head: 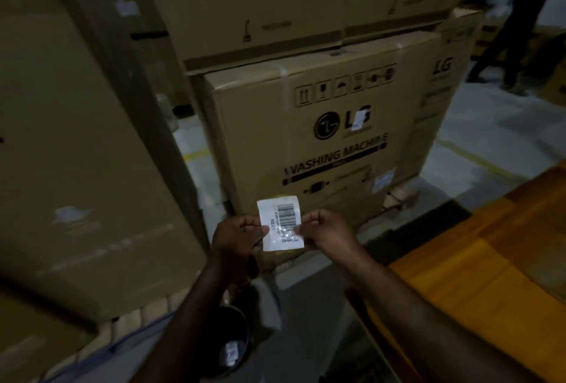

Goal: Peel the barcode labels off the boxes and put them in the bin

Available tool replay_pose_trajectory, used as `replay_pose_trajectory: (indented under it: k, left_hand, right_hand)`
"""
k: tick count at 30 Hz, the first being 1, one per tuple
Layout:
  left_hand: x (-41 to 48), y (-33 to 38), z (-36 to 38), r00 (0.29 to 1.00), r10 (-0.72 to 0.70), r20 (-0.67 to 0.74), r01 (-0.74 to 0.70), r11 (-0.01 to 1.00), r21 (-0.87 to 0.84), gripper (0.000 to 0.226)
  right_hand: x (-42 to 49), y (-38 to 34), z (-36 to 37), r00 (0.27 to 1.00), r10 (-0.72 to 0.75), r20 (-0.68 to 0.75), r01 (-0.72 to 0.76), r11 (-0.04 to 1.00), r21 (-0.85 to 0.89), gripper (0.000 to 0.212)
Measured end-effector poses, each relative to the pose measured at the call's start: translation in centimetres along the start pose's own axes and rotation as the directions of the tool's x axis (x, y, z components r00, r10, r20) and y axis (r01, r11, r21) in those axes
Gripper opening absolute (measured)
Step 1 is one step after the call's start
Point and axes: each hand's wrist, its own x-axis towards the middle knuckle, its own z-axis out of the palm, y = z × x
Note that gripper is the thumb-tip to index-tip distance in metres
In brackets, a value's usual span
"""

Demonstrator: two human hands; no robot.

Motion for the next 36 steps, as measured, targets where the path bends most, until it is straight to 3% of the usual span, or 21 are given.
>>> replay_pose_trajectory:
  k: [6, 13, 22, 29, 32, 36]
  left_hand:
    - [0.9, -6.4, -8.5, 0.976, -0.121, -0.183, 0.135, 0.989, 0.066, 0.028]
    - [1.7, -13.2, -15.4, 0.906, -0.226, -0.358, 0.297, 0.942, 0.156, 0.023]
    - [4.9, -22.7, -18.5, 0.772, -0.431, -0.467, 0.586, 0.767, 0.261, 0.017]
    - [9.1, -30.0, -20.4, 0.632, -0.611, -0.477, 0.74, 0.658, 0.138, 0.024]
    - [9.6, -32.9, -21.7, 0.56, -0.665, -0.495, 0.779, 0.625, 0.042, 0.02]
    - [9.8, -36.5, -22.5, 0.517, -0.713, -0.474, 0.808, 0.589, -0.004, 0.013]
  right_hand:
    - [2.5, 2.8, 10.0, 0.987, 0.041, 0.153, -0.027, 0.995, -0.095, 0.023]
    - [5.0, 6.7, 19.5, 0.953, 0.145, 0.266, -0.068, 0.958, -0.278, 0.027]
    - [10.4, 15.5, 28.9, 0.892, 0.33, 0.309, -0.149, 0.859, -0.489, 0.026]
    - [18.2, 24.7, 33.8, 0.875, 0.393, 0.282, -0.092, 0.709, -0.7, 0.01]
    - [21.1, 28.8, 35.0, 0.865, 0.409, 0.291, -0.027, 0.618, -0.786, 0.015]
    - [23.8, 33.9, 36.3, 0.811, 0.501, 0.302, -0.007, 0.524, -0.852, 0.02]
